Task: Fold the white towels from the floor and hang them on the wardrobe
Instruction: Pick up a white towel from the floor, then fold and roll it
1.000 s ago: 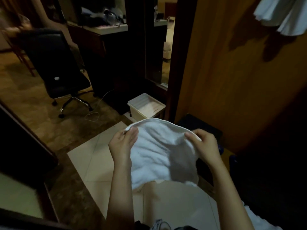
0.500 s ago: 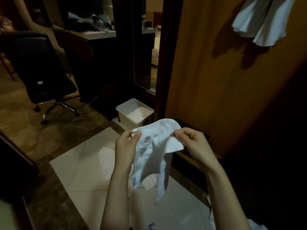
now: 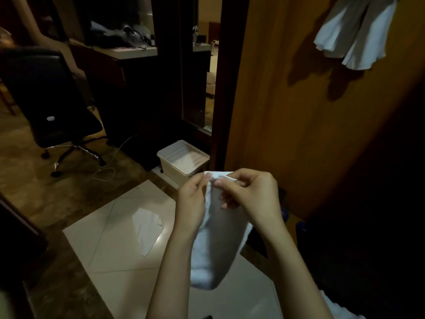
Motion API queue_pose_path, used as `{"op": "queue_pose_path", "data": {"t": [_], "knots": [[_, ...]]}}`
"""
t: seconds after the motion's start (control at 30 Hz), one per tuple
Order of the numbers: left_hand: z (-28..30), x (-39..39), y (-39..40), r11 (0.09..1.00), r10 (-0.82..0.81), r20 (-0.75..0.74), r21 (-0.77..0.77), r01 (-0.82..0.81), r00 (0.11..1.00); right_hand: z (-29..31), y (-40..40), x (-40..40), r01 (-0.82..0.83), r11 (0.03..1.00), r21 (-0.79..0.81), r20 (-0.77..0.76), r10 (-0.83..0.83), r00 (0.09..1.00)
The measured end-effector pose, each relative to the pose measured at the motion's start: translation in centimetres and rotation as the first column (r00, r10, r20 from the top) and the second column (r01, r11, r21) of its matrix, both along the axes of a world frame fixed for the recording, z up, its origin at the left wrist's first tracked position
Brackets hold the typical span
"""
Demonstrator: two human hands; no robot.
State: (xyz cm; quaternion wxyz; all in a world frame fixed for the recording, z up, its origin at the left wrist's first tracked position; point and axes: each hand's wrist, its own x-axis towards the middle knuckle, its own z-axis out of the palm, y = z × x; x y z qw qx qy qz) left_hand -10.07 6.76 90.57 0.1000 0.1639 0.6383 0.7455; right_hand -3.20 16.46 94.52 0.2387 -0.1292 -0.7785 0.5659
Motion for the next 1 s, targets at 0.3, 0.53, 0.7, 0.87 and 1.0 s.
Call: {"op": "queue_pose_path", "data": {"t": [0.3, 0.53, 0.7, 0.87, 1.0], "knots": [[1.1, 0.2, 0.4, 0.993, -0.093, 0.011, 0.073, 0.092, 0.996, 0.6, 0.7, 0.0, 0.171, 0.933, 0.317, 0.101, -0.212, 0.972], [1.8, 0.2, -0.1, 0.980, -0.198, -0.043, 0.026, 0.199, 0.979, 1.1, 0.6, 0.0, 0.179, 0.893, 0.412, 0.033, -0.211, 0.977], [1.5, -0.2, -0.2, 0.982, -0.187, -0.140, -0.023, 0.186, 0.972, 0.6, 0.8, -0.4, 0.166, 0.856, 0.490, 0.016, -0.199, 0.980], [1.0, -0.6, -0.9, 0.987, -0.130, -0.194, -0.120, 0.108, 0.972, 0.6, 1.3, -0.7, 0.046, 0.743, 0.667, 0.075, -0.128, 0.989], [0.4, -1.0, -1.6, 0.979, -0.106, -0.268, -0.198, 0.053, 0.958, 0.4, 2.1, -0.8, 0.013, 0.671, 0.741, 0.053, -0.078, 0.996]]}}
